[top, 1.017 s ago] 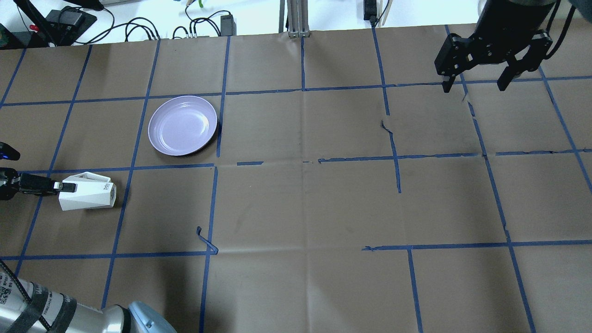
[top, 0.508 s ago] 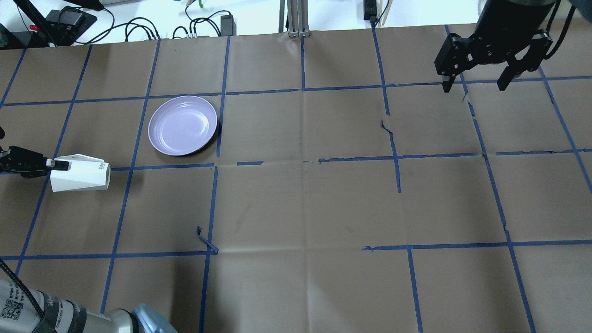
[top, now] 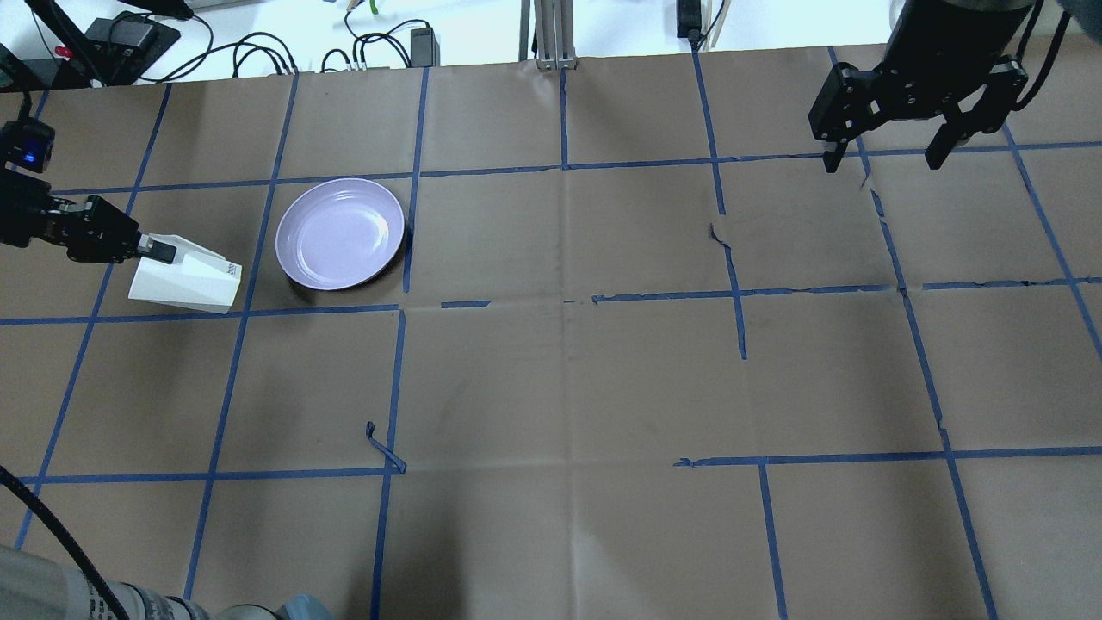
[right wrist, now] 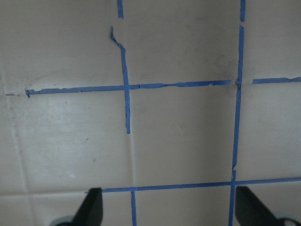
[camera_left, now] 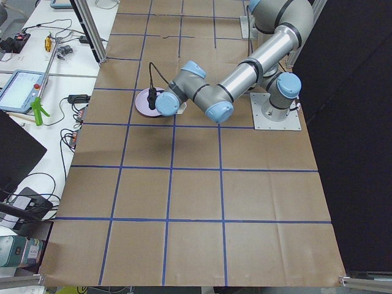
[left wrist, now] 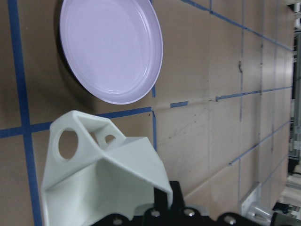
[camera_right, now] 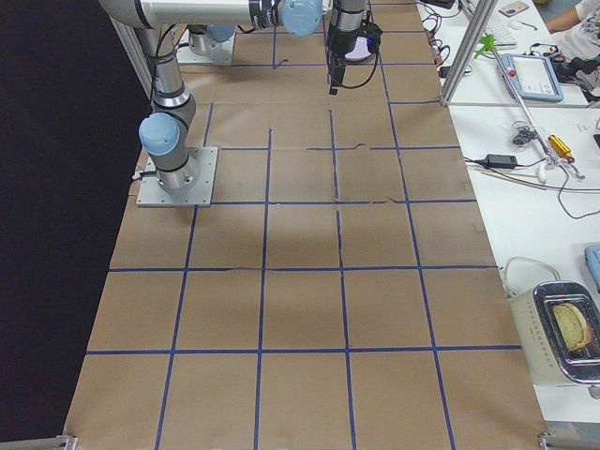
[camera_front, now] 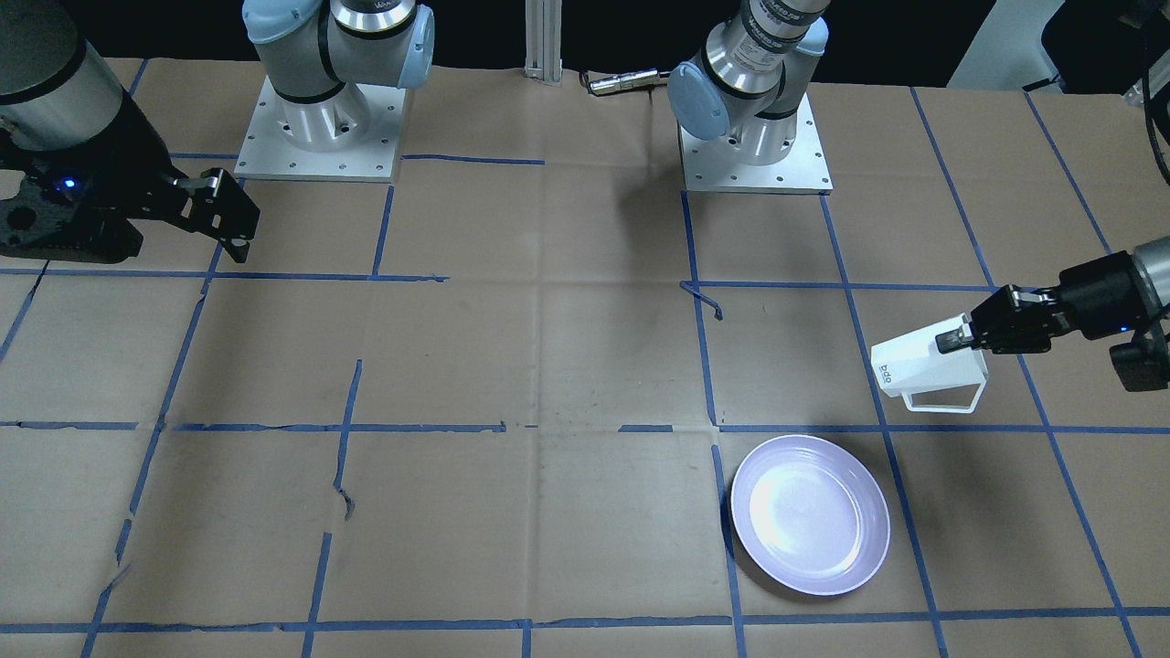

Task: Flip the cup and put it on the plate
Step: 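Lift the mug with the left gripper and swing it upright over the plate, then lower the upright mug onto the lavender plate with the left gripper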

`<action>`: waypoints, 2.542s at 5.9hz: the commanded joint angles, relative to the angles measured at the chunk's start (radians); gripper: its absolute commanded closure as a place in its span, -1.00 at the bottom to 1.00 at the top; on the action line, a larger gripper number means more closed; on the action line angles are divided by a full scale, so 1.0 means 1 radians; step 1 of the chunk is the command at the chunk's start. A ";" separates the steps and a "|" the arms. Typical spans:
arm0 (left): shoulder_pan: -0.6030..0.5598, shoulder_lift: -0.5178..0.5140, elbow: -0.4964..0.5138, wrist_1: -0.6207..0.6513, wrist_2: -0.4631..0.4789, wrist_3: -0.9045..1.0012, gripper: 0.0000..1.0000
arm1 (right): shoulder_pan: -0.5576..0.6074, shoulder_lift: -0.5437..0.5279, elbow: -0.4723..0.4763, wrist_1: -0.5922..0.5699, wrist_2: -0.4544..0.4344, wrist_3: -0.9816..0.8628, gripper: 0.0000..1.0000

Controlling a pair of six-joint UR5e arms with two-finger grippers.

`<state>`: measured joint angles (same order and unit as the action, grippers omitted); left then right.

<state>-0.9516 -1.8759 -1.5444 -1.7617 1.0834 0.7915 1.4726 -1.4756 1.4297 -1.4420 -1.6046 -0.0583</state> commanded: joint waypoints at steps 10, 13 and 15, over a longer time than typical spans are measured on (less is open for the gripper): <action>-0.556 -0.173 -0.022 0.680 0.580 -0.219 1.00 | 0.000 0.000 0.000 0.000 0.000 0.000 -1.00; -0.558 -0.181 -0.036 0.677 0.576 -0.222 0.96 | 0.000 0.000 0.000 0.000 0.000 0.000 -1.00; -0.556 -0.174 -0.039 0.677 0.579 -0.224 -0.96 | 0.000 0.000 0.000 0.000 0.000 0.000 -1.00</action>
<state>-1.5084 -2.0545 -1.5825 -1.0839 1.6601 0.5703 1.4726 -1.4757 1.4297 -1.4419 -1.6046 -0.0583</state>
